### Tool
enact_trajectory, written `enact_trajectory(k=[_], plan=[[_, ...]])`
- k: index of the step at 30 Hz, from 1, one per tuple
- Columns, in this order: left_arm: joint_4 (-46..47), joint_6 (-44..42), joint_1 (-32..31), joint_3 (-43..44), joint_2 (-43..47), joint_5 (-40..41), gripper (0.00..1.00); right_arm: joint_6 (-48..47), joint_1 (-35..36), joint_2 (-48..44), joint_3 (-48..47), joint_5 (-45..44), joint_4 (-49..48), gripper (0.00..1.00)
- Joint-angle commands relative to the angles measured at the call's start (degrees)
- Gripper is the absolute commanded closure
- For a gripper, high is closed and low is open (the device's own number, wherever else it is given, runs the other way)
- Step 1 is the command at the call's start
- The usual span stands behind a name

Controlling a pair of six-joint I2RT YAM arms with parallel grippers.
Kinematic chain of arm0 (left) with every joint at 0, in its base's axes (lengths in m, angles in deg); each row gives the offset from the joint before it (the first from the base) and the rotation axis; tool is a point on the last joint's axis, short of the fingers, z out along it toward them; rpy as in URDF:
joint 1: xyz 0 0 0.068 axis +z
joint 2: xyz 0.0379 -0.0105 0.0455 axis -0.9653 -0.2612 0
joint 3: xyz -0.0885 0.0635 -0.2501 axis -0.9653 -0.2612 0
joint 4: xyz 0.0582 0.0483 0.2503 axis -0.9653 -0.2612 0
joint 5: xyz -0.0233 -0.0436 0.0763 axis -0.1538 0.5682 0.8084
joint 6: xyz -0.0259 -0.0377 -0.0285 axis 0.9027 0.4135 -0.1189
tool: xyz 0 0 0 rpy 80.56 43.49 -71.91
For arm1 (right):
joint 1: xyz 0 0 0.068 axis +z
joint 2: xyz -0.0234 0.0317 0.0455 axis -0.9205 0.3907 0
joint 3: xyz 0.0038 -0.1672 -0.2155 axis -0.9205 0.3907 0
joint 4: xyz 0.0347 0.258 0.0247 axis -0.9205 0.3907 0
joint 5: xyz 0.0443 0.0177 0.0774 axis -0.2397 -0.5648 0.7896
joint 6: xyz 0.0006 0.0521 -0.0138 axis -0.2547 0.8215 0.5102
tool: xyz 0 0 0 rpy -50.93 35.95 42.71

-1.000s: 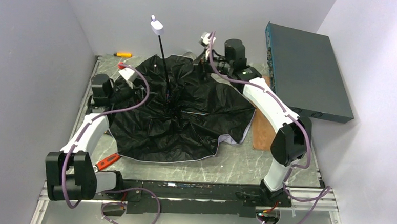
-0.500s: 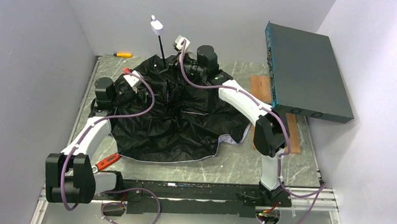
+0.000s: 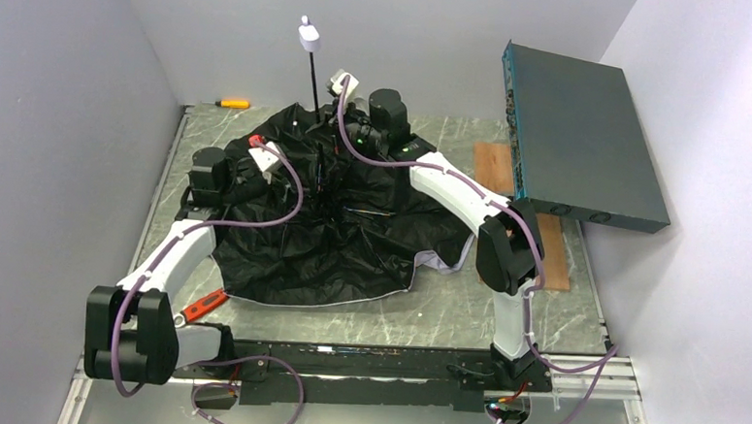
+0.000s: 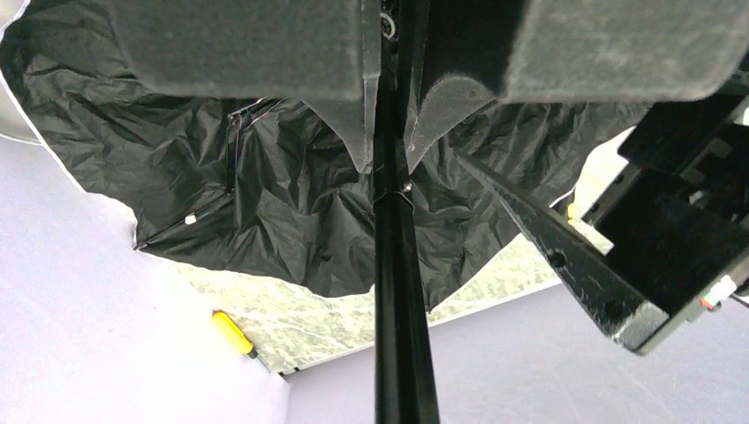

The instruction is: Open the umbrella

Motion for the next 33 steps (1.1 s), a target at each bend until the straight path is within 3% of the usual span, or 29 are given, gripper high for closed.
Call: enact_trajectory(k=[1, 14, 20, 25, 33], plan=[[7.49, 1.68, -1.44, -0.03, -2.12, 0.27, 0.16, 3.99, -0.11, -2.73, -2.97, -0.26, -5.48, 1.00], [16.58, 6.74, -7.08, 6.04, -10.83, 7.27, 0.27, 6.83, 0.04, -5.73, -2.02, 0.35, -6.91, 1.00], [16.47, 5.73, -7.25, 7.14, -13.84, 12.19, 0.37, 8.09, 0.00, -6.81, -1.65, 0.07, -7.40, 1.00], [16.19, 5.04, -7.25, 7.32, -16.02, 8.24, 0.44, 8.09, -0.01, -7.36, -2.76, -0.51, -7.23, 1.00], [11.54, 4.06, -7.25, 8.02, -19.77, 9.57, 0.45, 9.61, -0.02, -7.72, -6.20, -1.08, -7.74, 1.00]])
